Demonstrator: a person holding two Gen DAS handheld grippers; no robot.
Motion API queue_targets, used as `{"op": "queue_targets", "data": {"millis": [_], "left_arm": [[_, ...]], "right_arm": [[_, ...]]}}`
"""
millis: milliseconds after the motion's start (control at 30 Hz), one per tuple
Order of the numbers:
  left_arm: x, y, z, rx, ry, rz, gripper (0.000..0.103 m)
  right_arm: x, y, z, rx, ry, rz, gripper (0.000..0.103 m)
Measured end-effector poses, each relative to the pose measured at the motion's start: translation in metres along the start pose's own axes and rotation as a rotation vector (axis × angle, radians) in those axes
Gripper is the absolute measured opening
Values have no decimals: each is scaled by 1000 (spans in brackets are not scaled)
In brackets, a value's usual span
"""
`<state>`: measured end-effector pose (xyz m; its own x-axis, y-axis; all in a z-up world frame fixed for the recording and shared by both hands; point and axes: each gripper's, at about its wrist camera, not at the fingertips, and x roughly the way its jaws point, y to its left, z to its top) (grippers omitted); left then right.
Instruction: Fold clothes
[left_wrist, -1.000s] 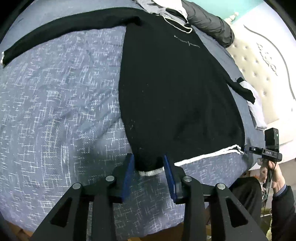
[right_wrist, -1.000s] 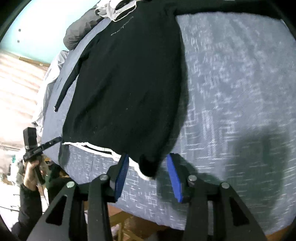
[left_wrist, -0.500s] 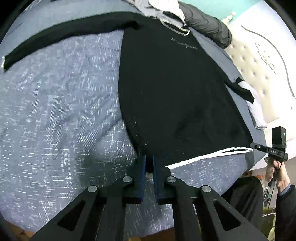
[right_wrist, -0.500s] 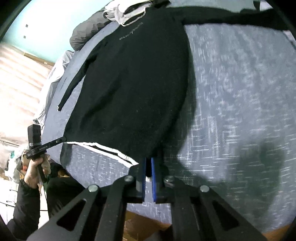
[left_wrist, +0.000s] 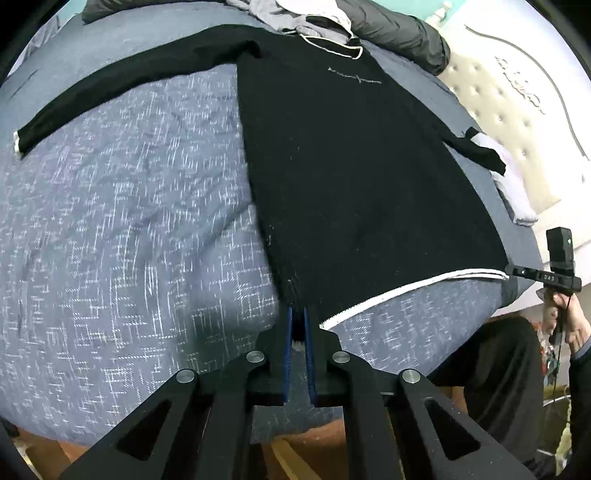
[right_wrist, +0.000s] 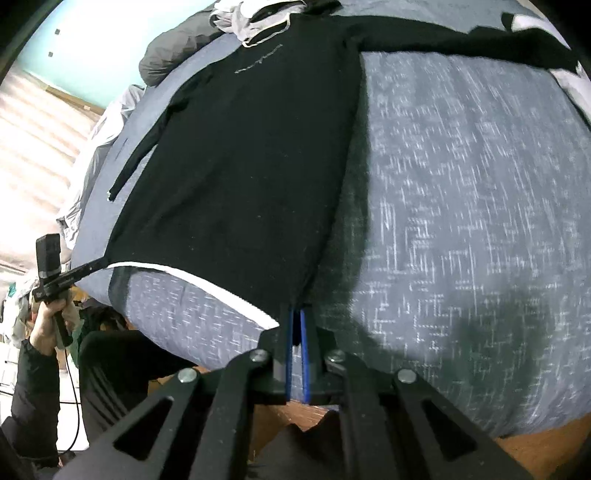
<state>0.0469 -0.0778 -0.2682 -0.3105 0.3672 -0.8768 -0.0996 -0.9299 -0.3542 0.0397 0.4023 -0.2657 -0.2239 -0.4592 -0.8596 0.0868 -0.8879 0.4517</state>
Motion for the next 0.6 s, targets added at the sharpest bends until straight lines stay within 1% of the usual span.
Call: {"op": "queue_targets", "data": {"millis": [233, 500, 600], "left_arm": [[2, 2, -5, -10, 1, -1, 6], [-4, 2, -5, -31, -2, -25, 7], [-9, 1, -5, -22, 0, -5, 7]], "right_arm": [[10, -12, -6, 39, 6, -7, 3], [4, -8, -5, 22, -1, -2, 3], [-2, -6, -4, 4, 5, -8, 3]]}}
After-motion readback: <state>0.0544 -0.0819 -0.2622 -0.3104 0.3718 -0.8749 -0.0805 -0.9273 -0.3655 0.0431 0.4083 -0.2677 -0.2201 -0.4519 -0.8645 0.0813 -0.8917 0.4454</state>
